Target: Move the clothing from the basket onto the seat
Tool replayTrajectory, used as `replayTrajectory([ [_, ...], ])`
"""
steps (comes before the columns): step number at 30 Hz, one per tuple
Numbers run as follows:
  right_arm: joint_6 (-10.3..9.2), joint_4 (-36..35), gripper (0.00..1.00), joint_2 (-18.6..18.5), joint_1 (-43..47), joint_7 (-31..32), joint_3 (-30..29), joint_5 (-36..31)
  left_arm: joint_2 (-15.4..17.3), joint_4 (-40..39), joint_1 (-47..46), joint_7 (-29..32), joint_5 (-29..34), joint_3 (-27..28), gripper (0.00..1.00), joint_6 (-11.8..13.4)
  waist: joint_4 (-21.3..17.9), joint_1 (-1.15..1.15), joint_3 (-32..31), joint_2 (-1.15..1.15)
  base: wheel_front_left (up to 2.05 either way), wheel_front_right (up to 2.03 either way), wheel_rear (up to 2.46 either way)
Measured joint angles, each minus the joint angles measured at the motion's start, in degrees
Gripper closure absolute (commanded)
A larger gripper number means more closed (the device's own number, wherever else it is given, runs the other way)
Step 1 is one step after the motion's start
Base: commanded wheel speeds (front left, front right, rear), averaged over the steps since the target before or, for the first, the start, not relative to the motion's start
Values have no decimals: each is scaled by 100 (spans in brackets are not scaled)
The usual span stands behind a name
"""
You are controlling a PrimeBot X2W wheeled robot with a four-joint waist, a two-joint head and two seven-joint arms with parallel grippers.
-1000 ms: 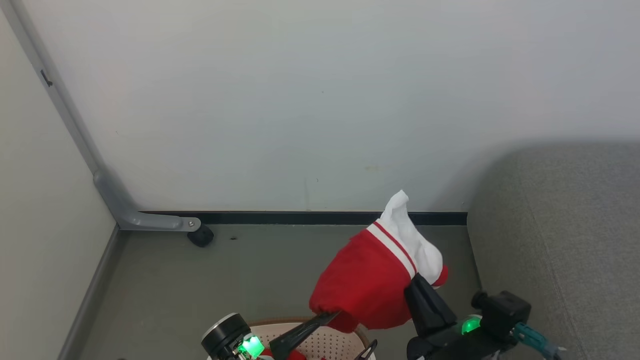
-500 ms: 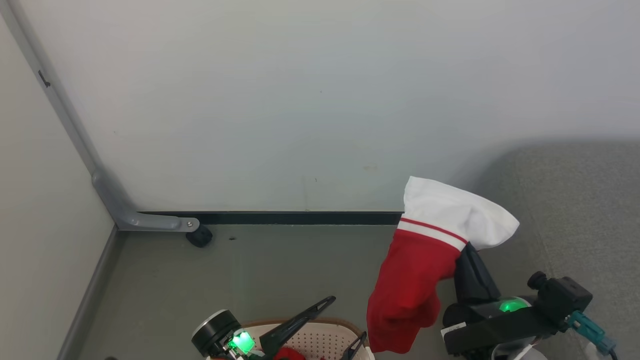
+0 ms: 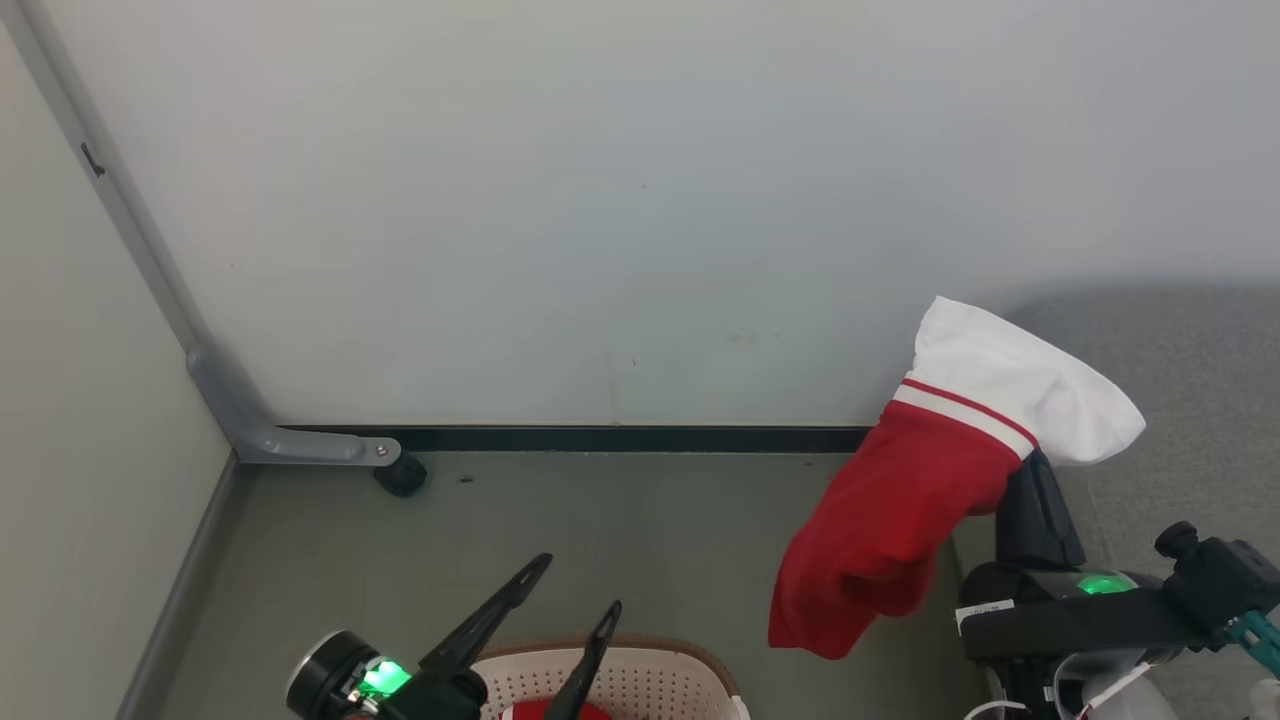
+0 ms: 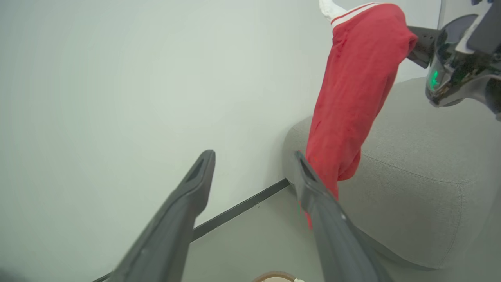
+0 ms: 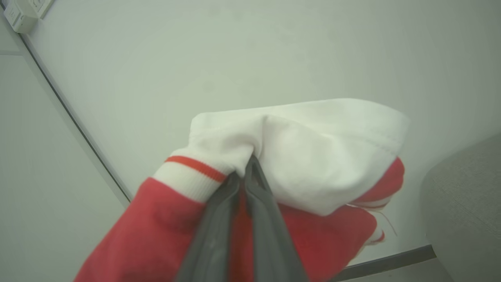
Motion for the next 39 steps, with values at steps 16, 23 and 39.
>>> replayTrajectory([
  [16, 1, -205, 100, 19, 200, -1, -319, 121, -333, 260, 609, 0, -433, 1148, 0, 566, 52, 0, -64, 0, 0, 0, 0],
  [23, -71, -299, 100, 24, 399, -1, -472, 219, -445, 257, 1001, 1, -501, 1296, 0, 549, 56, 0, -96, 0, 0, 0, 0],
  [39, -208, -444, 100, 49, 955, -1, -739, 264, -1235, 387, 1536, 1, -697, 2213, 0, 901, 84, 0, -245, 0, 0, 0, 0],
])
